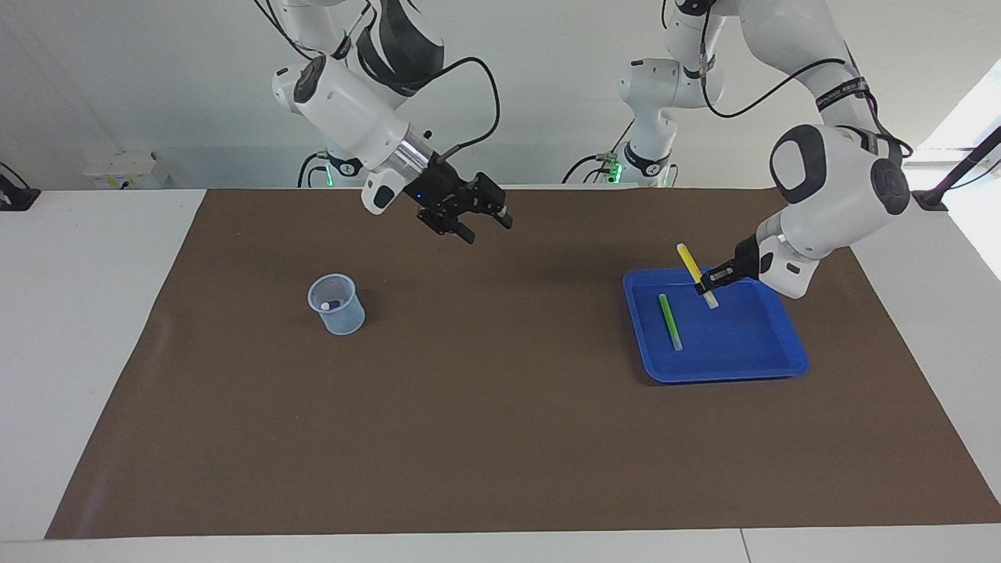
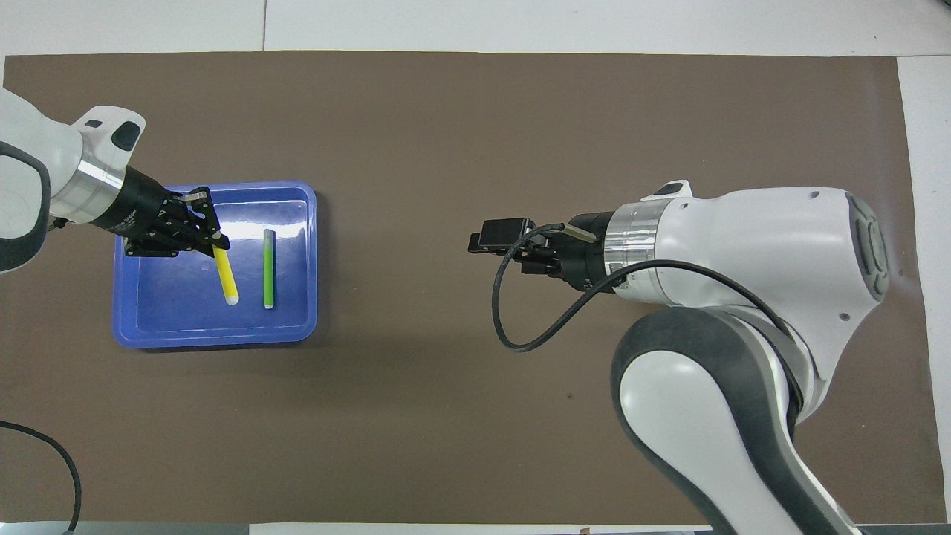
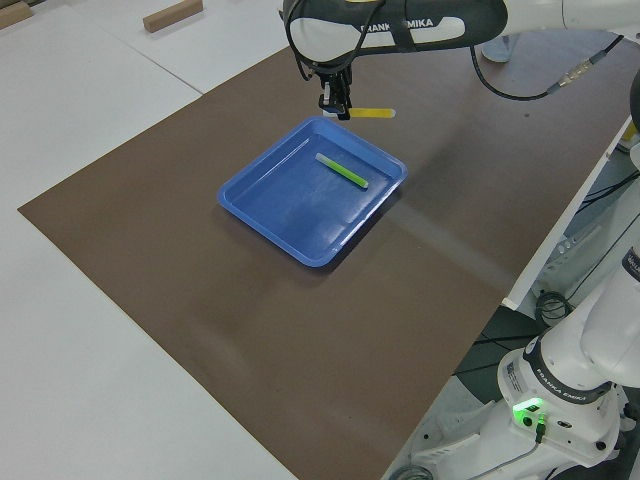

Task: Transfer and insert pens with both arms
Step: 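Lift the yellow pen toward the right gripper with the left gripper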

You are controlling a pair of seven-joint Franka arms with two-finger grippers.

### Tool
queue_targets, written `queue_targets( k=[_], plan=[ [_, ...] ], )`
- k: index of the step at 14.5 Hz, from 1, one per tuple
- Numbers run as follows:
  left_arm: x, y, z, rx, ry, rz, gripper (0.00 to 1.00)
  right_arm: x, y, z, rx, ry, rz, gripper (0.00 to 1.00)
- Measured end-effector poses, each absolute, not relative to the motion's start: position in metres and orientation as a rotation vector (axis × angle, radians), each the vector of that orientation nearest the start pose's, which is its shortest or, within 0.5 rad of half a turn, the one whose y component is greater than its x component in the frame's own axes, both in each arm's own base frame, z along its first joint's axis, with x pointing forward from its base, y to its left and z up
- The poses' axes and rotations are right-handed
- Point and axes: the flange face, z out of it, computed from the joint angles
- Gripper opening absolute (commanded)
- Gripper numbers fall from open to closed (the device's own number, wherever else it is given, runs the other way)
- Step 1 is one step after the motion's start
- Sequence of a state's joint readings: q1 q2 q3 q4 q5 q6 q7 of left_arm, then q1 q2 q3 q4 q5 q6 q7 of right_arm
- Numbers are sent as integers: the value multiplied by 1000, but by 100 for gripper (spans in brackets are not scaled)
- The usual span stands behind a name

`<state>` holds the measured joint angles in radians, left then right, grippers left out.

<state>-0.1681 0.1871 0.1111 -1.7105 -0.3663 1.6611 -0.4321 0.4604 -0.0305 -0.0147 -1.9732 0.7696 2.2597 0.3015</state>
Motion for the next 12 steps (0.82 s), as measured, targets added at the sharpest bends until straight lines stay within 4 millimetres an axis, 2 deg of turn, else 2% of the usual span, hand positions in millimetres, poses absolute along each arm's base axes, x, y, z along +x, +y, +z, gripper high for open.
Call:
queue_targets(
  k=[2, 4, 6, 9, 12],
  plan=[
    [585, -103, 487, -3217, -1089, 665, 0, 514, 270, 521, -2389, 354, -30, 90],
    [577, -146, 501, -3065, -1419, 783, 0, 513, 274, 522, -2348, 409, 1, 93],
    [569, -180, 512, -2897, -1710, 920, 0, 513, 275, 524, -2312, 450, 6, 96],
    [564, -214, 516, -2728, -1966, 1046, 0, 510, 282, 527, -2307, 450, 11, 99],
    [542, -261, 508, -2670, -2161, 1013, 0, 508, 286, 530, -2303, 443, 5, 97]
  ],
)
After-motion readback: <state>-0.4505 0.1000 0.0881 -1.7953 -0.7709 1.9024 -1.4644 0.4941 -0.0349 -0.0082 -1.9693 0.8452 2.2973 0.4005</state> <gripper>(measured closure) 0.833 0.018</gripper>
